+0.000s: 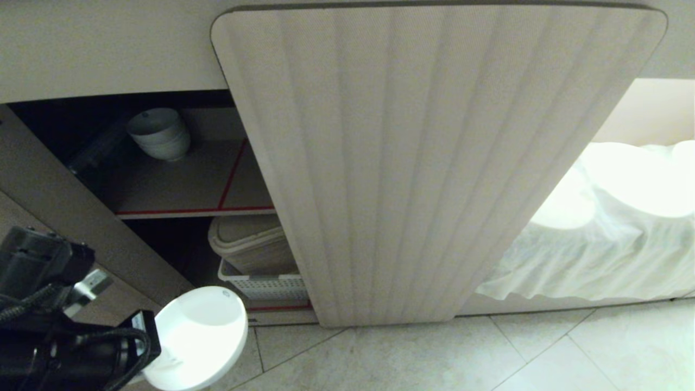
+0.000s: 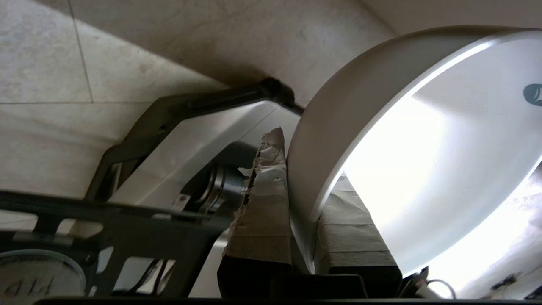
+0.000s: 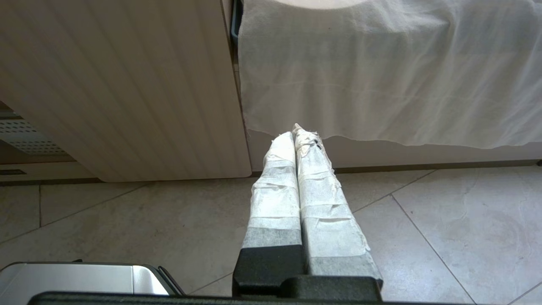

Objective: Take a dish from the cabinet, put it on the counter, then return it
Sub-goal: Put it back into the cabinet

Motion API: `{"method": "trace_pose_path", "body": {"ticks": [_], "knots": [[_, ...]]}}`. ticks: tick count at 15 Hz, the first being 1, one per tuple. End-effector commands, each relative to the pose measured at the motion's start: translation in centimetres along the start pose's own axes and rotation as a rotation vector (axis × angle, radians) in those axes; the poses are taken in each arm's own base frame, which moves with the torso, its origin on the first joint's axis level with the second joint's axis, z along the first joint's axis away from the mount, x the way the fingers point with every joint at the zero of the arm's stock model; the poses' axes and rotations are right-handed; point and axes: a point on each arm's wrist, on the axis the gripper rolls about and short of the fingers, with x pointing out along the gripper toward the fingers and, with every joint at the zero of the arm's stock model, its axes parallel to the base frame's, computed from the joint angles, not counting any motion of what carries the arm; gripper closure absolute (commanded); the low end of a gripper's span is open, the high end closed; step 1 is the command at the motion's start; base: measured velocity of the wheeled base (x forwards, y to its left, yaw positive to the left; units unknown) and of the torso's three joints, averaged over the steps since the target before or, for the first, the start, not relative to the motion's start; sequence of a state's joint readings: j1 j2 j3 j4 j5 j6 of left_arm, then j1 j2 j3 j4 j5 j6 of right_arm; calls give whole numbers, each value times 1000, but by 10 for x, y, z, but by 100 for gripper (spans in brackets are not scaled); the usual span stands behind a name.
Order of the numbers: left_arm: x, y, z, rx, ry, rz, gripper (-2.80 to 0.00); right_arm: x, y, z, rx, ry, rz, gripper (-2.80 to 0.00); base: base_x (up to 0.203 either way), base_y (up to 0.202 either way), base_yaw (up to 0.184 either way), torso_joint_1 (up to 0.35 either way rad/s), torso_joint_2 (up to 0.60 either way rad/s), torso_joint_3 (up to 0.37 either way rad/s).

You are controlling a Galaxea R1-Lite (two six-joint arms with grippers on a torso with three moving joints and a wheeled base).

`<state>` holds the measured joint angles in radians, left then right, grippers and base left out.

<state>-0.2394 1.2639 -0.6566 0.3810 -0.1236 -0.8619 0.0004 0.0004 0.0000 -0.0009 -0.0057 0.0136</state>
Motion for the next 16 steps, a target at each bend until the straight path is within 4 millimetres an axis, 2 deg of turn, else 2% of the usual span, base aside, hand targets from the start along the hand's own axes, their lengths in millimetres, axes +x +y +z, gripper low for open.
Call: {"method": "trace_pose_path", "body": {"ticks": [1, 10, 16], "knots": [[15, -1, 10, -35, 5, 27, 0, 0, 0, 0, 0, -1, -1, 0, 0, 0, 0, 0, 0, 0], [41, -5, 50, -94, -133, -37, 0, 0, 0, 0, 0, -1, -1, 0, 0, 0, 0, 0, 0, 0], [46, -18, 71, -95, -165, -53, 0, 0, 0, 0, 0, -1, 1, 0, 0, 0, 0, 0, 0, 0]]}}
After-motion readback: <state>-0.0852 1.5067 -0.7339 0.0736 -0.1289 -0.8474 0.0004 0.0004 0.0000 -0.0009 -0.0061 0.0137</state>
